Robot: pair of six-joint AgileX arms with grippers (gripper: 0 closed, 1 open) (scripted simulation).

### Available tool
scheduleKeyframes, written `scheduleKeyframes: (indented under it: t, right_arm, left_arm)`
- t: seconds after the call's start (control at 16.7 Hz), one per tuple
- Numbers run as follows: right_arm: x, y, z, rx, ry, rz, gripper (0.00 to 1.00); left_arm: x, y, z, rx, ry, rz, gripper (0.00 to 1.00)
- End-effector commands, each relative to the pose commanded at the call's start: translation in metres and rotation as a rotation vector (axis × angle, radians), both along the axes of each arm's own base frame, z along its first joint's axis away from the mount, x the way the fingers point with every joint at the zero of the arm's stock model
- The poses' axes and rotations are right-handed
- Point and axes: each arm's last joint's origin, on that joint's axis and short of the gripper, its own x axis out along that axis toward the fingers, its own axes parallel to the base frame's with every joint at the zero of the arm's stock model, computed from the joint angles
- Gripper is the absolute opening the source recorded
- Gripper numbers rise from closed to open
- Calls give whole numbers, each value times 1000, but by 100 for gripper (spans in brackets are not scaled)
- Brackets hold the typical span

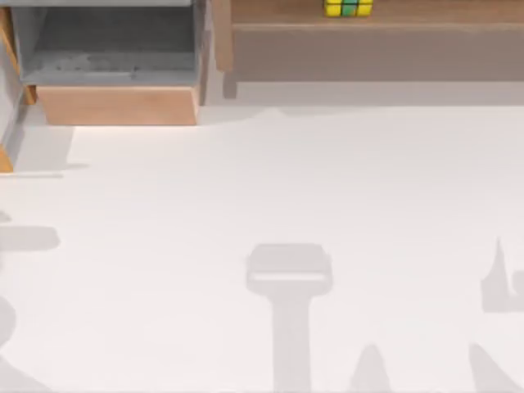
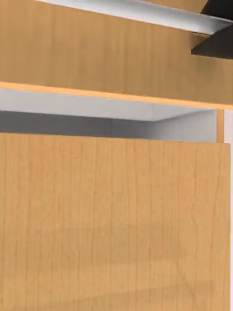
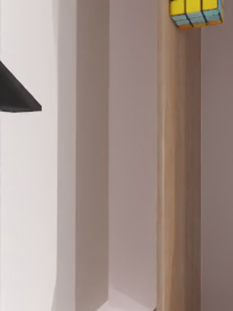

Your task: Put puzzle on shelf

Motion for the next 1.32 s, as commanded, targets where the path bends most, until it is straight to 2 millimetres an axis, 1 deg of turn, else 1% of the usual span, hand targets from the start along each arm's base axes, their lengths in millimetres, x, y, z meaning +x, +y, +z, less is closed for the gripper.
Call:
scheduleKeyframes:
  t: [0.18,0.3,0.42,0.6,0.72,0.84,1.08,1.2,1.32]
  right_arm:
    - [0,0,0,0,0,0,100]
    - [0,0,0,0,0,0,100]
    - [0,0,0,0,0,0,100]
    - [0,0,0,0,0,0,100]
    - [0,0,0,0,0,0,100]
    - [0,0,0,0,0,0,100]
    - [0,0,0,0,0,0,100]
    - [0,0,0,0,0,0,100]
    - [0,0,0,0,0,0,100]
  left_arm:
    - [-2,1,-2,-6,8,4,0]
    - [2,0,-5,-15,21,5,0]
    - [15,0,-7,-18,27,5,0]
    - [43,6,3,7,-14,9,0]
    - [57,3,1,0,-2,8,0]
    - [61,0,-2,-6,8,4,0]
    - [60,2,-3,-9,13,8,0]
    - [68,2,-6,-9,19,7,0]
    - [85,3,-5,-5,16,9,0]
